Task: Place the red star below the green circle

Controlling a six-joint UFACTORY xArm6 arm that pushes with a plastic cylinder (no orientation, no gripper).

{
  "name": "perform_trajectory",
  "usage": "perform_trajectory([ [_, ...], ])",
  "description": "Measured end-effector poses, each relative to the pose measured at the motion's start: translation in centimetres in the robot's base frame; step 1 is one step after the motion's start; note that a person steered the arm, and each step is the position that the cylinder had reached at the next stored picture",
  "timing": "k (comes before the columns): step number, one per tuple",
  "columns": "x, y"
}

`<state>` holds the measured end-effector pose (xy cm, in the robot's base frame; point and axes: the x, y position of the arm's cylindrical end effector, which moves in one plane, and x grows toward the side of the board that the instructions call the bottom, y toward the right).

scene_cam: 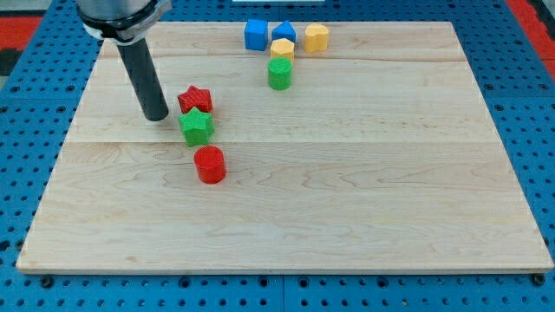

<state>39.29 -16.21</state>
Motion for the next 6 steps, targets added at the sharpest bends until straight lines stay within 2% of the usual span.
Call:
perform_trajectory([
  [1,-0.5,-0.3],
  [3,-1.2,4.5],
  [5,-1.3,1.4],
  [6,-1.8,3.4],
])
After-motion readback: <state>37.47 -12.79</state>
